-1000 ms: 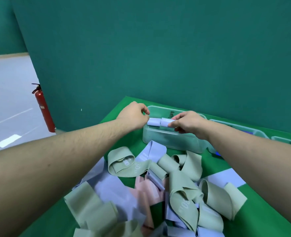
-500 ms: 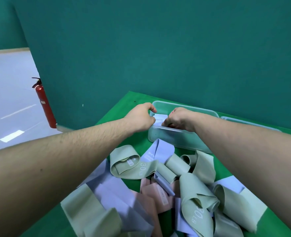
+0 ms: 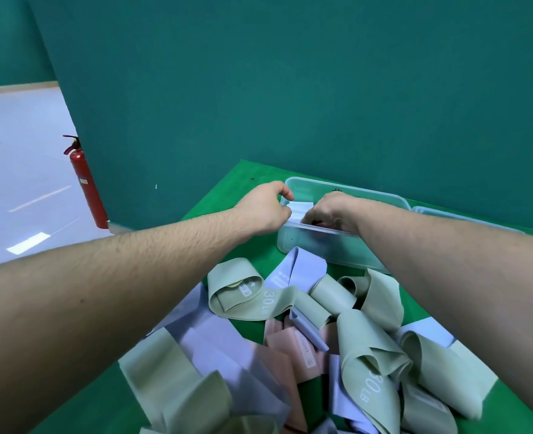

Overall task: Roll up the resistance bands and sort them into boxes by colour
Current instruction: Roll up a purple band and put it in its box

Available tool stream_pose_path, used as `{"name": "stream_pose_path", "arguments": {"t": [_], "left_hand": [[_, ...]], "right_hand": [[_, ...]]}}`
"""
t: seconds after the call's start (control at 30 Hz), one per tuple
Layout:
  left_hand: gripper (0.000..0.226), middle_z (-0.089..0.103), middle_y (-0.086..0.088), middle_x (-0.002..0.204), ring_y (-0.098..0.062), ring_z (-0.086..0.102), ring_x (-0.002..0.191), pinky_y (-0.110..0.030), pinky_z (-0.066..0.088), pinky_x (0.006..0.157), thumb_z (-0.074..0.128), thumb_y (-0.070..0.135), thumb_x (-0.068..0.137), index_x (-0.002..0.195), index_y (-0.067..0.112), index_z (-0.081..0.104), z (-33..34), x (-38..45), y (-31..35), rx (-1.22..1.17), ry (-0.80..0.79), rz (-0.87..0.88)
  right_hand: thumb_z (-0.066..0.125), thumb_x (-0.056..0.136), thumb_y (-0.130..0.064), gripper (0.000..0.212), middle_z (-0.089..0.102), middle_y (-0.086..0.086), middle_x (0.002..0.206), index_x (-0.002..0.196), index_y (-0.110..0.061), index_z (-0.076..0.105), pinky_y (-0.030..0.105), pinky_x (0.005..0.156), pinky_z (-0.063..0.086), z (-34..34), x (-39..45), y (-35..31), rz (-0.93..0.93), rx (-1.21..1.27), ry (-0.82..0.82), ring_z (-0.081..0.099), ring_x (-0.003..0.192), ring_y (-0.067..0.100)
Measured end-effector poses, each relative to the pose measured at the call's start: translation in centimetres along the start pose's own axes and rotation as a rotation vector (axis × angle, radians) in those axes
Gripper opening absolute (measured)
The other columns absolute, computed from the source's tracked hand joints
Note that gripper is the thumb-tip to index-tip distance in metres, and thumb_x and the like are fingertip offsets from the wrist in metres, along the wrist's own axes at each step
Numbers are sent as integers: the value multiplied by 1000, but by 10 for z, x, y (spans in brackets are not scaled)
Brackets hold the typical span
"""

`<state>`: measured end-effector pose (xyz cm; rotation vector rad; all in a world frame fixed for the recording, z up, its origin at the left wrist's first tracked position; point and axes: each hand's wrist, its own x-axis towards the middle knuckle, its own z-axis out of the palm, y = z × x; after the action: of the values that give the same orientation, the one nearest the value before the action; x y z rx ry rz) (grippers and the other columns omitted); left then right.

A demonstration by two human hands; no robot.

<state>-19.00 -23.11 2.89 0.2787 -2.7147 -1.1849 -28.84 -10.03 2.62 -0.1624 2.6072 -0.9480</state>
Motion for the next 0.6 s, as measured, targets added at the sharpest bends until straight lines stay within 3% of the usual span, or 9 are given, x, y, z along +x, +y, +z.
{"name": "stream_pose_path", "arguments": {"t": [0.2,0.43,0.6], "left_hand": [[18,59,-6,82,-22,53,66,-42,55,72,56,22,93,110,26,56,-1,-3,-2,0,7,9],[24,59,-1,80,-21,54,62,-38,53,65,58,36,94,114,23,57,-7,-8,0,-13,41,-6],[23,54,-6,109,-18,49,57,-25,37,54,54,36,93,115,26,55,-10,-17,6,30,104,-8]], "right_hand": [[83,73,-18,20,60,9,71,76,-11,65,27,57,39,1,3,2,-7,-10,-10,51,58,21],[85,73,-16,26,61,10,75,71,-12,60,28,61,42,-9,-1,4,-18,58,-44,54,66,22],[77,83,-16,29,56,8,71,72,-13,50,25,50,38,-23,-13,5,-86,161,36,44,52,18]]}}
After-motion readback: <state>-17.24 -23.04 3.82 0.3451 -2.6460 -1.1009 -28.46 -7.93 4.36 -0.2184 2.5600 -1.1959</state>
